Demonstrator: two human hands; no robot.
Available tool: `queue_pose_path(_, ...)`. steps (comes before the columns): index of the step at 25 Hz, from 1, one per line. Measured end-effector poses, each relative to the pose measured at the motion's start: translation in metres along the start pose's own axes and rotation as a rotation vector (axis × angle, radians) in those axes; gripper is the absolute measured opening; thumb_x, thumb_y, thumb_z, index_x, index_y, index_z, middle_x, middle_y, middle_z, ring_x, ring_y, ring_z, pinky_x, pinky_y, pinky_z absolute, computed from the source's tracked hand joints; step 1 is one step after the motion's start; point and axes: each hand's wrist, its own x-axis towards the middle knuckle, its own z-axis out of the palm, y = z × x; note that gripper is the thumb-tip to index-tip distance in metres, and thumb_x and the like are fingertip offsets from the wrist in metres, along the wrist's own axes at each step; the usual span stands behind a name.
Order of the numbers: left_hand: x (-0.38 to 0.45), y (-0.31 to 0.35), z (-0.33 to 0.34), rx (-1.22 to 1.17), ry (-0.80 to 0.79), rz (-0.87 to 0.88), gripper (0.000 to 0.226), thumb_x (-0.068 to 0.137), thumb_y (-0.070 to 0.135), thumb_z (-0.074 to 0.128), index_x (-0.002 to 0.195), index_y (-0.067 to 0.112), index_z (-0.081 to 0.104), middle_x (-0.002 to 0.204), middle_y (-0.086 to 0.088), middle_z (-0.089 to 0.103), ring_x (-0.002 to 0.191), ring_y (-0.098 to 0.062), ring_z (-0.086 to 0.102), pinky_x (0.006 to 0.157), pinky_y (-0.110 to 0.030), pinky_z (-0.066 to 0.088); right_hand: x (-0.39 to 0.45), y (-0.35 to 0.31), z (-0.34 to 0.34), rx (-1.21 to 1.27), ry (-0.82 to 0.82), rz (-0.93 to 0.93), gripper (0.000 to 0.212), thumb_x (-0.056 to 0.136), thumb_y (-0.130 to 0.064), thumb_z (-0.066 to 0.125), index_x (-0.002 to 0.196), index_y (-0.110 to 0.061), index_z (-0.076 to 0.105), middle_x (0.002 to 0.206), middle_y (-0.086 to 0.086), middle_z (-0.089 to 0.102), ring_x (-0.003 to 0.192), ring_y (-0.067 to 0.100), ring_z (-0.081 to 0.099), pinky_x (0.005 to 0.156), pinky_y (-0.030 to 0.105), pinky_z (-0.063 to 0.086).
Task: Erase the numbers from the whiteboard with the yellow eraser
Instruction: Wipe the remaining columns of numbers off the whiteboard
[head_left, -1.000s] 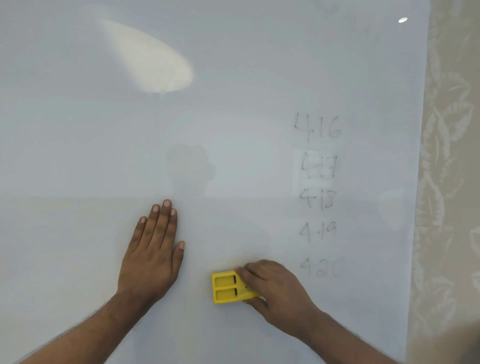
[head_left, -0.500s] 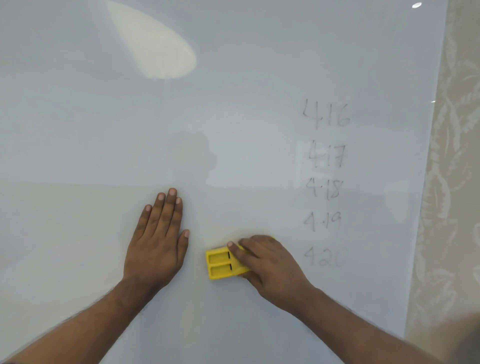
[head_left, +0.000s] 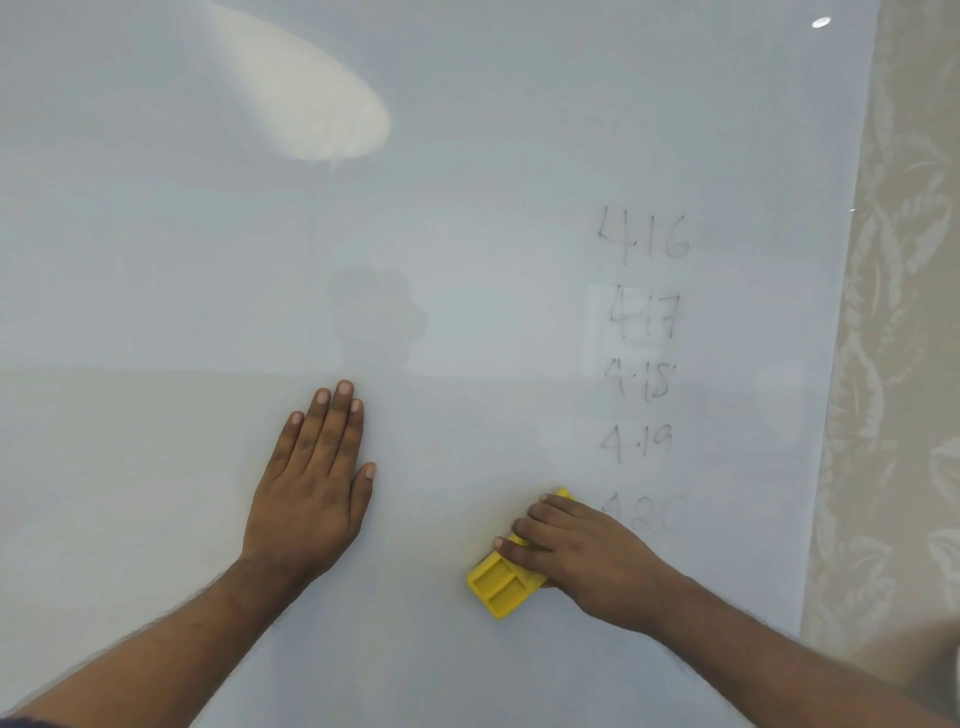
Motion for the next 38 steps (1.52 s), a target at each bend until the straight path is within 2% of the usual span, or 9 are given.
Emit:
queue_pose_path(2,0.0,0.0,0.0,-0.005,-0.01,-0.004,0.064,0.103,0.032,0.03,0.158,0.001,0.018,0.168,-0.013,0.015,0.157,-0.027,0.011,0.128,-0.044,0.01,-0.003,0.01,-0.01,0.03,0.042,0.114,0.051,0.09,-0.027,0.062,0.138,-0.021,0.047,0.121,-0.001,0.058,0.108,0.023,0.054,0.104,0.035,0.039)
queue_pose_path(5,0.0,0.002,0.0,-0.005,-0.013,-0.012,0.064,0.103,0.032,0.029,0.158,0.001,0.017,0.168,-0.013,0.014,0.157,-0.027,0.01,0.128,-0.044,0.01,-0.003,0.018,-0.026,0.176,0.145,0.376,0.058,0.086,-0.028,0.069,0.14,-0.02,0.047,0.124,-0.001,0.059,0.11,0.023,0.053,0.093,0.033,0.045)
queue_pose_path(9,-0.001,0.003,0.0,-0.013,-0.023,-0.014,0.064,0.103,0.032,0.029,0.158,0.001,0.017,0.168,-0.014,0.013,0.157,-0.028,0.01,0.127,-0.045,0.01,0.001,0.007,-0.027,0.247,0.162,0.481,0.059,0.089,-0.026,0.066,0.142,-0.018,0.044,0.126,0.002,0.057,0.112,0.026,0.051,0.09,0.032,0.044)
queue_pose_path(13,-0.001,0.01,-0.002,-0.023,-0.02,-0.046,0.064,0.103,0.029,0.029,0.158,0.0,0.016,0.169,-0.014,0.012,0.157,-0.029,0.009,0.127,-0.046,0.01,0.002,-0.016,-0.015,0.325,0.199,0.603,0.06,0.09,-0.024,0.065,0.145,-0.019,0.04,0.129,0.002,0.055,0.115,0.025,0.05,0.088,0.037,0.048)
queue_pose_path(16,-0.001,0.013,-0.002,-0.035,-0.032,-0.06,0.064,0.102,0.028,0.031,0.157,-0.001,0.017,0.168,-0.015,0.011,0.157,-0.03,0.009,0.127,-0.048,0.011,0.004,-0.035,-0.005,0.373,0.2,0.618,0.061,0.091,-0.025,0.063,0.146,-0.02,0.037,0.13,0.001,0.054,0.118,0.022,0.048,0.091,0.033,0.046)
queue_pose_path(21,-0.001,0.015,-0.005,-0.043,-0.047,-0.066,0.067,0.1,0.031,0.034,0.156,-0.003,0.02,0.168,-0.018,0.013,0.156,-0.032,0.011,0.127,-0.049,0.012,0.017,-0.073,0.009,0.46,0.108,0.577,0.063,0.092,-0.03,0.058,0.148,-0.019,0.031,0.137,0.004,0.049,0.126,0.024,0.042,0.105,0.031,0.035)
queue_pose_path(28,-0.001,0.002,-0.019,-0.037,-0.085,0.035,0.065,0.1,0.029,0.037,0.156,-0.002,0.023,0.167,-0.017,0.018,0.155,-0.031,0.018,0.124,-0.049,0.021,0.036,-0.1,0.016,0.517,0.06,0.558,0.063,0.094,-0.032,0.056,0.149,-0.022,0.028,0.139,0.0,0.046,0.127,0.021,0.038,0.105,0.031,0.034)
queue_pose_path(34,0.0,-0.012,-0.035,-0.046,-0.106,0.076,0.064,0.101,0.032,0.034,0.155,-0.002,0.028,0.166,-0.015,0.022,0.154,-0.029,0.023,0.124,-0.047,0.021,0.031,-0.079,-0.007,0.463,0.138,0.505,0.061,0.089,-0.031,0.063,0.144,-0.017,0.04,0.132,0.003,0.054,0.119,0.025,0.049,0.1,0.036,0.041)
queue_pose_path(38,0.016,-0.013,-0.04,-0.052,-0.108,0.059,0.066,0.102,0.036,0.032,0.157,0.001,0.023,0.167,-0.012,0.018,0.155,-0.027,0.018,0.126,-0.045,0.017,0.018,-0.043,-0.033,0.396,0.285,0.573,0.061,0.082,-0.022,0.074,0.137,-0.01,0.05,0.122,0.008,0.061,0.108,0.029,0.057,0.092,0.037,0.049)
